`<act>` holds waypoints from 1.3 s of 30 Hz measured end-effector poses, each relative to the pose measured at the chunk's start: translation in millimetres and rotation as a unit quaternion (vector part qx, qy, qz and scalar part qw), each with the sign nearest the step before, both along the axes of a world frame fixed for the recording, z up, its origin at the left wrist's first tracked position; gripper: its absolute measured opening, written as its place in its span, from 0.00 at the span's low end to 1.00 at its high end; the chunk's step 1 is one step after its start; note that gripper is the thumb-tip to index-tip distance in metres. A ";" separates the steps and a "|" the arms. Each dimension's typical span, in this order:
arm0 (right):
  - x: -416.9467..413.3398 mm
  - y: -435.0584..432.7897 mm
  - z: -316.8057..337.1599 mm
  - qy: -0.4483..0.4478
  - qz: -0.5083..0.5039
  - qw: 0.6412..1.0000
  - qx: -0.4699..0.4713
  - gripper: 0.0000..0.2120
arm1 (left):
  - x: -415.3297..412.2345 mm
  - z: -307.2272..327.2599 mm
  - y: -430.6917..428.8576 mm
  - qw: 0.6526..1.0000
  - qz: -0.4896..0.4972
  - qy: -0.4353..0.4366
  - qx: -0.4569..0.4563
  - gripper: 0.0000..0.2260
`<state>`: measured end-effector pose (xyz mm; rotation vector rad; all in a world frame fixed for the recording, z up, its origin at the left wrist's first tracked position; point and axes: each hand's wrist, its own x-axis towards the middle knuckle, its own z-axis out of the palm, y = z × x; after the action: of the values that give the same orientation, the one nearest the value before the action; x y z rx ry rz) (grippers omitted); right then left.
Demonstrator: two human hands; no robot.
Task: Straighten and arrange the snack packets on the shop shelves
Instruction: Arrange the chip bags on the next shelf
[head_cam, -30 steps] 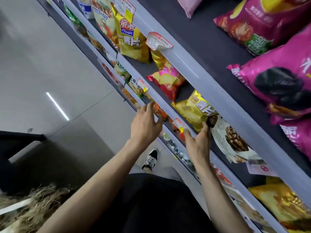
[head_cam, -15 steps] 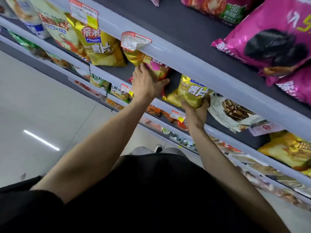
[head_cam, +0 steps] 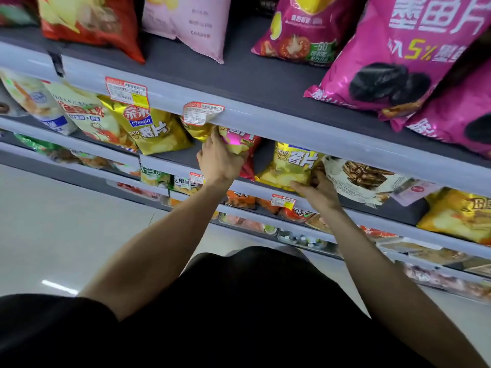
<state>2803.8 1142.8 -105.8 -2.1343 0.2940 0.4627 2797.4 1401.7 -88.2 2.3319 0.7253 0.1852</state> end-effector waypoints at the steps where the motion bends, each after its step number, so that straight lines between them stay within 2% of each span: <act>1: -0.7 0.4 -0.2 -0.005 0.002 1.000 0.001 0.31 | -5.0 3.1 2.0 1.000 -0.007 -0.004 0.006 0.43; 4: -5.6 3.8 0.0 -0.035 0.011 0.999 0.004 0.29 | -24.7 6.9 11.5 1.000 -0.014 -0.013 0.016 0.44; 11: -16.5 40.6 2.7 -0.072 0.039 0.997 0.011 0.29 | -76.2 10.4 41.3 0.999 0.032 -0.032 -0.020 0.43; 16: -13.8 67.6 -2.0 -0.085 0.023 0.995 0.038 0.28 | -81.4 17.7 49.0 0.998 0.032 -0.038 -0.042 0.44; 19: -13.7 65.2 -8.4 -0.078 0.003 0.995 0.065 0.31 | -73.9 24.1 45.9 0.995 0.003 -0.044 -0.094 0.40; 23: -9.3 50.6 -11.4 -0.047 -0.018 0.990 0.134 0.41 | -70.5 30.2 47.8 0.984 -0.015 -0.015 -0.175 0.36; 26: -6.0 42.6 -4.6 -0.026 -0.002 0.988 0.154 0.40 | -83.0 26.9 52.6 0.967 -0.036 0.014 -0.251 0.38; 30: -4.2 39.7 -5.0 -0.020 0.044 0.992 0.120 0.35 | -112.4 19.3 58.8 0.964 -0.063 0.051 -0.254 0.41; 33: -2.4 47.2 -5.6 -0.031 0.067 0.993 0.089 0.30 | -131.8 9.3 69.4 0.959 -0.041 0.048 -0.276 0.41; 39: -3.4 83.2 -5.2 -0.090 0.099 0.991 0.022 0.25 | -155.4 5.0 88.7 0.963 0.007 0.012 -0.269 0.31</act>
<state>2800.4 1226.0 -111.0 -2.1548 -0.0313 0.3823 2642.0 1490.4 -83.2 1.8133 0.7006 -0.0351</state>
